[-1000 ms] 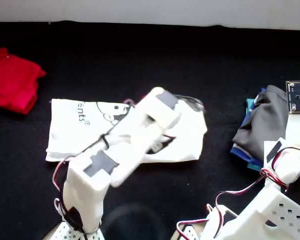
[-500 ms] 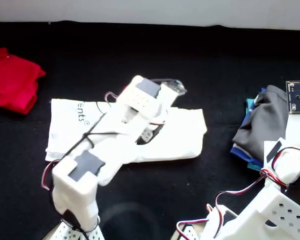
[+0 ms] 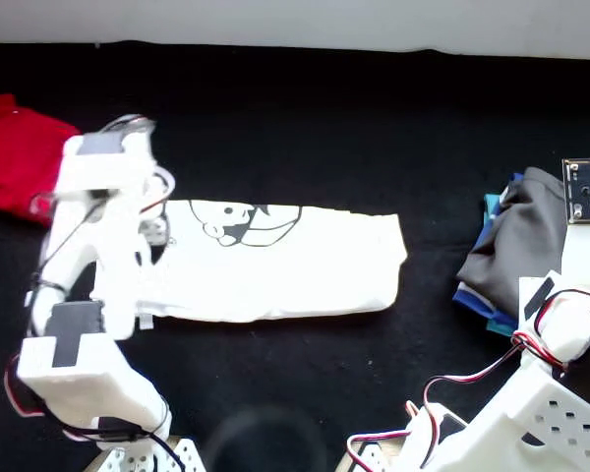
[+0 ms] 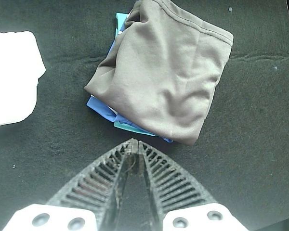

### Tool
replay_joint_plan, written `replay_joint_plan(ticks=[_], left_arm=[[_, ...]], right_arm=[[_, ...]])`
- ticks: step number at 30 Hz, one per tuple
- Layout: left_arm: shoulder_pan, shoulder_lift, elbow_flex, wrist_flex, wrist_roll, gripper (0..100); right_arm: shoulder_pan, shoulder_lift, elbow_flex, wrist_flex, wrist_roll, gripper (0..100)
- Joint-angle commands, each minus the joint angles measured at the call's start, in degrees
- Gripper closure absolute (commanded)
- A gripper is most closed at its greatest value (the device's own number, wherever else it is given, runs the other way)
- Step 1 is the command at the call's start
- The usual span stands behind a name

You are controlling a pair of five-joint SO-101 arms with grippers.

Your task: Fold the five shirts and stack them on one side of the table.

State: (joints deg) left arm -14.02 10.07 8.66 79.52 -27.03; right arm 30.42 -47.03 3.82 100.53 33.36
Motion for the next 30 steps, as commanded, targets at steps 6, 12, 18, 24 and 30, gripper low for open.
replay_joint_plan(ticks=[6,12,18,24,30], left_arm=[[-6.7,-3.2,20.0,-14.0,-3.2,95],[-6.9,-3.6,19.8,-10.8,-4.7,95],[-7.0,-3.6,5.0,-1.7,-2.7,95],[-9.5,-2.9,-11.9,9.0,1.7,91],[-12.4,-1.2,-12.2,5.5,1.5,79]], right_arm=[[0.6,-0.7,-0.1,0.5,0.6,97.9],[0.6,-0.7,-0.2,0.5,0.6,97.9],[0.6,-0.7,-0.2,0.5,0.6,97.9],[0.6,-0.7,-0.2,0.5,0.6,97.9],[0.6,-0.7,0.0,0.5,0.6,97.9]])
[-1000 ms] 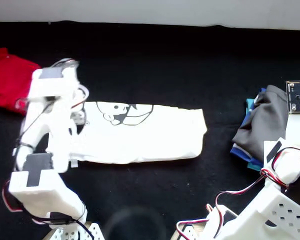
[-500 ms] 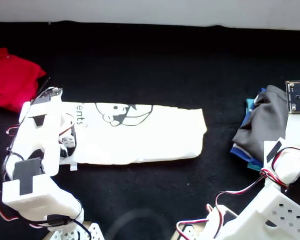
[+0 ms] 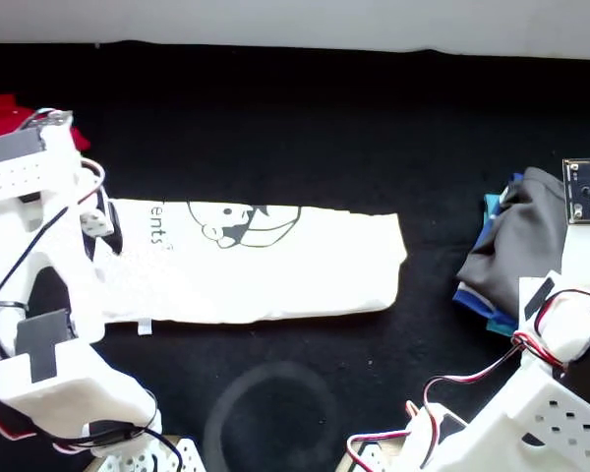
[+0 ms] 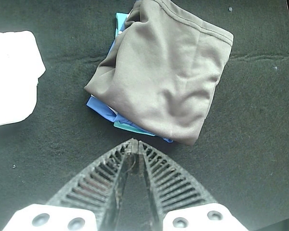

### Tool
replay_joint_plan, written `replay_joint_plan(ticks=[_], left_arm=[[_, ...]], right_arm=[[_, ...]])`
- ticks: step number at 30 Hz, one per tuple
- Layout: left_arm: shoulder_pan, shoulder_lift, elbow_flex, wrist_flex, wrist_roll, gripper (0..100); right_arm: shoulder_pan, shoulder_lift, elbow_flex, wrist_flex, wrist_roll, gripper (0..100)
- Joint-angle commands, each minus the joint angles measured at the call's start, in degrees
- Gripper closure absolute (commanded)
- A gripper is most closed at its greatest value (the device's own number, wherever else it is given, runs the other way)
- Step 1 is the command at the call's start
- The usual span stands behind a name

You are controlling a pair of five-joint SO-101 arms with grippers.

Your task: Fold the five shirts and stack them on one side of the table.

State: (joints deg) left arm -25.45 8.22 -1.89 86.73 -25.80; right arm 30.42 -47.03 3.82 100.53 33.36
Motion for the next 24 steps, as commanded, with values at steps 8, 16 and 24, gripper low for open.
replay_joint_plan(ticks=[8,16,24], left_arm=[[-1.4,17.0,-7.6,-4.2,0.1,79],[-1.5,32.1,-20.8,-0.4,-0.1,86],[1.5,37.1,-22.5,2.8,-7.2,99]], right_arm=[[0.6,-0.7,-0.3,0.5,0.6,97.9],[0.7,-0.7,-0.3,0.5,3.3,97.9],[0.7,-0.7,-0.3,0.5,3.3,97.9]])
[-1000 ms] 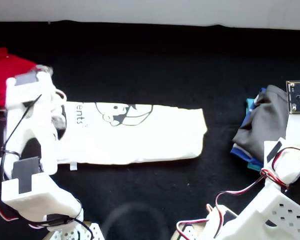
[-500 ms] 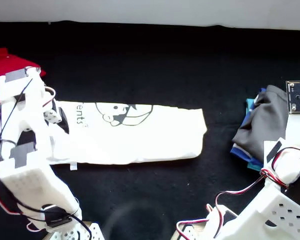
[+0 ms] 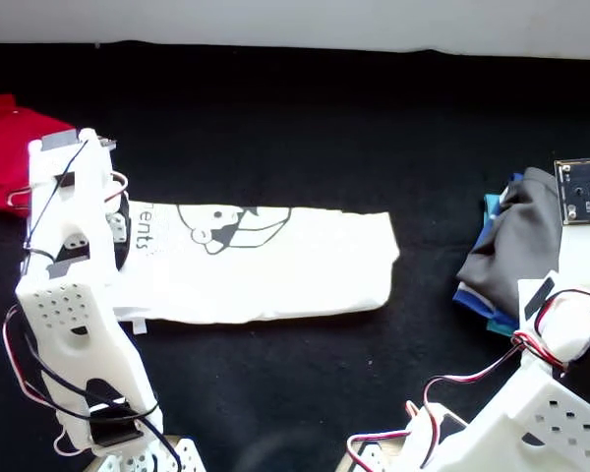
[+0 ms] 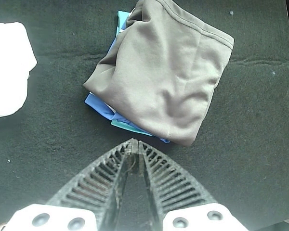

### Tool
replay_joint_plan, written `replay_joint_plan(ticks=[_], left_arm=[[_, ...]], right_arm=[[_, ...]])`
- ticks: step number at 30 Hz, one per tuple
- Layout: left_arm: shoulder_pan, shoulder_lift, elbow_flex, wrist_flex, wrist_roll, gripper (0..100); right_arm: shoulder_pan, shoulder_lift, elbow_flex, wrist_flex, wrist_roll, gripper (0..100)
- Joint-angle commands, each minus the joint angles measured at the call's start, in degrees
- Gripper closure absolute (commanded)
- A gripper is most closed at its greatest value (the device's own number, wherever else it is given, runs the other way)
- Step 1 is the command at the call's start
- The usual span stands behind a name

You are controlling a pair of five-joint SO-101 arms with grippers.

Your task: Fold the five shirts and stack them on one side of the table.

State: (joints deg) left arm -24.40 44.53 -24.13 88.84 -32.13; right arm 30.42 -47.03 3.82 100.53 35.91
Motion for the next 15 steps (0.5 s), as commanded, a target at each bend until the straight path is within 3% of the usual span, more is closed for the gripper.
replay_joint_plan(ticks=[1,8,15], left_arm=[[0.6,0.7,-0.4,1.0,-0.9,99],[3.0,-8.0,-3.8,7.1,2.1,99],[13.2,-24.4,1.0,12.5,7.9,99]], right_arm=[[0.7,-0.7,-0.3,0.5,0.7,97.9],[0.7,-0.7,-0.4,0.5,0.7,97.9],[0.7,-0.7,0.0,0.5,0.6,97.9]])
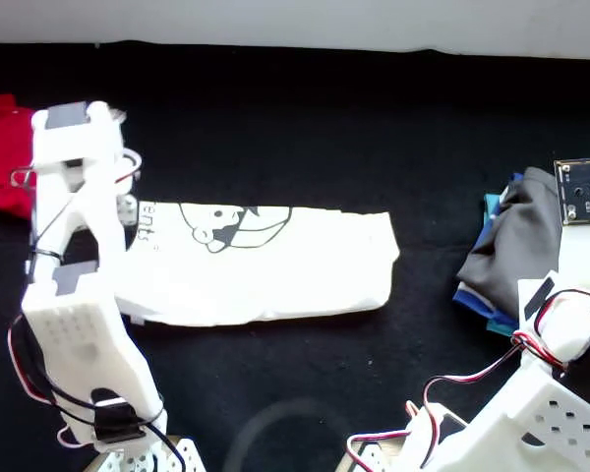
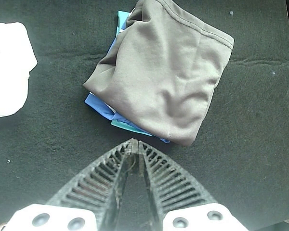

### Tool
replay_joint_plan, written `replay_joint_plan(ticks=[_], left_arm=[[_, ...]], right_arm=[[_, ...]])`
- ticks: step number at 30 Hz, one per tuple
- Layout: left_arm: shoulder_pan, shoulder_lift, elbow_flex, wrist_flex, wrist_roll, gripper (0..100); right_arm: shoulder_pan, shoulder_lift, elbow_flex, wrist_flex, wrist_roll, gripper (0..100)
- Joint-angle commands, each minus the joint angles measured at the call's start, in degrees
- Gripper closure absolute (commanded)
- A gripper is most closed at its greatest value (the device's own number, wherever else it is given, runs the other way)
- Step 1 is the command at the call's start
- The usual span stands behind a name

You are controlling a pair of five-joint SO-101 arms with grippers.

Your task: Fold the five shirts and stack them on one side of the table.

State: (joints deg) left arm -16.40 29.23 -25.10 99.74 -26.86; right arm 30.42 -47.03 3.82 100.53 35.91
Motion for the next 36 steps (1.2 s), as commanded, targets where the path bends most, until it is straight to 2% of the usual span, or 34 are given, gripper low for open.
replay_joint_plan(ticks=[1,5,9,13,16,22,29,36], left_arm=[[7.4,-11.9,3.9,1.6,3.3,99],[18.9,-23.3,11.6,1.6,6.6,99],[31.6,-31.0,13.8,1.5,11.9,99],[42.9,-31.0,11.5,1.5,17.9,99],[48.5,-27.3,7.7,0.4,20.0,99],[53.3,-15.0,-4.1,-2.3,21.5,99],[53.5,0.7,-23.3,-1.8,23.9,99],[54.1,10.2,-36.0,-1.8,24.0,99]], right_arm=[[0.7,-0.7,0.0,0.5,0.6,97.9],[0.7,-0.7,0.0,0.5,0.5,97.9],[0.7,-0.7,0.0,0.5,0.5,97.9],[0.7,-0.7,0.0,0.5,0.5,97.9],[0.7,-0.7,0.1,0.5,0.5,97.9],[0.7,-0.7,0.1,0.5,0.4,97.9],[0.7,-0.7,0.1,0.5,0.4,97.9],[0.6,-0.7,0.2,0.5,0.4,97.9]])
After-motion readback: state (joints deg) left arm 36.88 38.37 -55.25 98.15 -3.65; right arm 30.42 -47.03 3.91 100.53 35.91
